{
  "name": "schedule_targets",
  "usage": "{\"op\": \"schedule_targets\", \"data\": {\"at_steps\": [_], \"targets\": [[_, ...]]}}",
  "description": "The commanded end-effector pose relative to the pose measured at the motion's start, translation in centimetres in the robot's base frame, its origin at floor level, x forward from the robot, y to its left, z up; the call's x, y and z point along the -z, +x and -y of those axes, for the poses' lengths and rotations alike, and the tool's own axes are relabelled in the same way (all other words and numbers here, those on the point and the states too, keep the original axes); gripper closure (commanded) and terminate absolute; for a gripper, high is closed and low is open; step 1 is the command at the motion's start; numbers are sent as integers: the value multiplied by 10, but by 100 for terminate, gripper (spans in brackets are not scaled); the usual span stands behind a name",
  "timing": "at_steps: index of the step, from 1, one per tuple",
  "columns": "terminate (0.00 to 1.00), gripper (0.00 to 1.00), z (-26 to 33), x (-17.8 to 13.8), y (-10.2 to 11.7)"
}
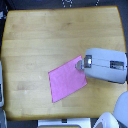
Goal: Folding a cloth
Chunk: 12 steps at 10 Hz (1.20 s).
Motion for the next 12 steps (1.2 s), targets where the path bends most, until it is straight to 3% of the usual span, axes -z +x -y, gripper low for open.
{"op": "schedule_targets", "data": {"at_steps": [1, 12], "targets": [[0, 100, 1, 6, 2], [0, 100, 6, -7, 5]]}}
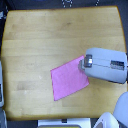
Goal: Folding a cloth
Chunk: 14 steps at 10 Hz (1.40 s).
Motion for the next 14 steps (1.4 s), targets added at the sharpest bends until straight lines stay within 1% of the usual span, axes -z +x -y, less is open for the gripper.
{"op": "schedule_targets", "data": {"at_steps": [1, 11, 13, 14], "targets": [[0, 100, 4, -7, 6], [0, 100, -1, -23, 10], [0, 100, -20, -38, 7], [0, 100, -44, -52, 10]]}}
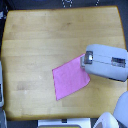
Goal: Folding a cloth
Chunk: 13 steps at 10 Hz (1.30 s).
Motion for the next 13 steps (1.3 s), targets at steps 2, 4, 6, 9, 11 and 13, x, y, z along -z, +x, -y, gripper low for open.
{"op": "schedule_targets", "data": {"at_steps": [2, 4, 6, 9, 11, 13], "targets": [[0, 100, -84, -48, -8], [0, 100, -125, -55, -21], [0, 100, -168, -58, -41], [0, 100, -211, -50, -56], [0, 100, -225, -41, -66], [0, 100, -236, -35, -66]]}}
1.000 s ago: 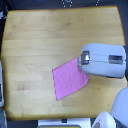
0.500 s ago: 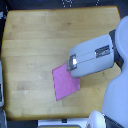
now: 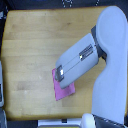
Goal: Folding a cloth
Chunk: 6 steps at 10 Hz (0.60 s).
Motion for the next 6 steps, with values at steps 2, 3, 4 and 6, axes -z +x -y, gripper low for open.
{"op": "schedule_targets", "data": {"at_steps": [2, 3, 4, 6], "targets": [[0, 100, -43, 22, -5], [0, 100, -44, 23, -6], [0, 100, -44, 26, -7], [0, 100, -46, 30, -10]]}}
